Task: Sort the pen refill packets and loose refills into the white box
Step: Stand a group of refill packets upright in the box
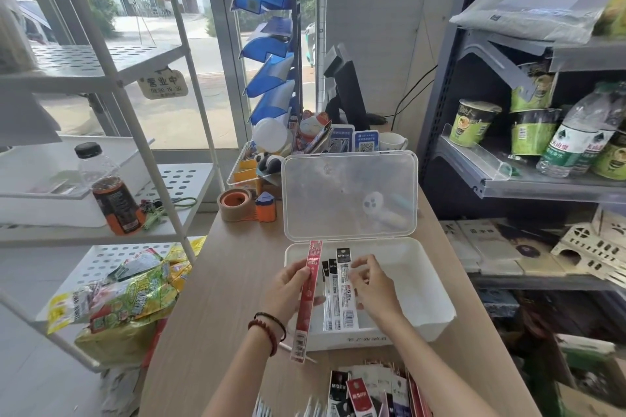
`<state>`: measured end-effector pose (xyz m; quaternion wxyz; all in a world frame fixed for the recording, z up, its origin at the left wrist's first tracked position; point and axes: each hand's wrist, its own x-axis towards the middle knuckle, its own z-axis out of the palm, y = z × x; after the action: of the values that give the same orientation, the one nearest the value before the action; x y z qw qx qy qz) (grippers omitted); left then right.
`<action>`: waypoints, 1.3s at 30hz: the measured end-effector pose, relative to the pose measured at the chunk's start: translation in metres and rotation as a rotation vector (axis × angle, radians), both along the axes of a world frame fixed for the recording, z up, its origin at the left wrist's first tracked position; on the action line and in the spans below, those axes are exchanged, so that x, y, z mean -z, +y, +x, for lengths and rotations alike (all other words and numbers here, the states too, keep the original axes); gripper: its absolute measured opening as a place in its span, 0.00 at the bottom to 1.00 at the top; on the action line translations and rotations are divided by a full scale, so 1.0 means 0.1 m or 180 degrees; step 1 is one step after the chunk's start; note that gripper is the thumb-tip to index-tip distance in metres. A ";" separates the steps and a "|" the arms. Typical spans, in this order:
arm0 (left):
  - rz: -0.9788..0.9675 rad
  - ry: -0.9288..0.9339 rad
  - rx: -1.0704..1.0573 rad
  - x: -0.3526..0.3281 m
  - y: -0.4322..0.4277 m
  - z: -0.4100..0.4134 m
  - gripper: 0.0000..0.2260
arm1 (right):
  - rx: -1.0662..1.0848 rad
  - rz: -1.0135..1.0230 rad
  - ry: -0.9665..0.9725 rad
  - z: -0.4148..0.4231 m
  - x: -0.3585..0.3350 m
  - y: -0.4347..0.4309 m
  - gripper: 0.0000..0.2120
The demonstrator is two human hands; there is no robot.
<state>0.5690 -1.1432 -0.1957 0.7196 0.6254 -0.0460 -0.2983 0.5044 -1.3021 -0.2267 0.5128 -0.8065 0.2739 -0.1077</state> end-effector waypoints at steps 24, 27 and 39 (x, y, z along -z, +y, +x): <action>0.0989 -0.0609 -0.0038 -0.33 0.30 0.12 0.04 | -0.0504 -0.0597 0.1009 0.03 0.00 0.04 0.22; 0.1081 -0.0585 -0.0051 -0.30 0.37 0.08 0.04 | -0.0540 -0.0671 0.1055 0.03 0.02 0.03 0.23; 0.1391 -0.0842 0.0065 -0.52 0.46 0.09 0.06 | -0.1344 -0.0040 0.0489 -0.04 -0.51 0.10 0.31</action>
<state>0.5776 -1.0971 -0.1437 0.5520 0.7991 -0.0805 -0.2240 0.5001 -1.2918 -0.1758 0.4965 -0.8550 0.1366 0.0621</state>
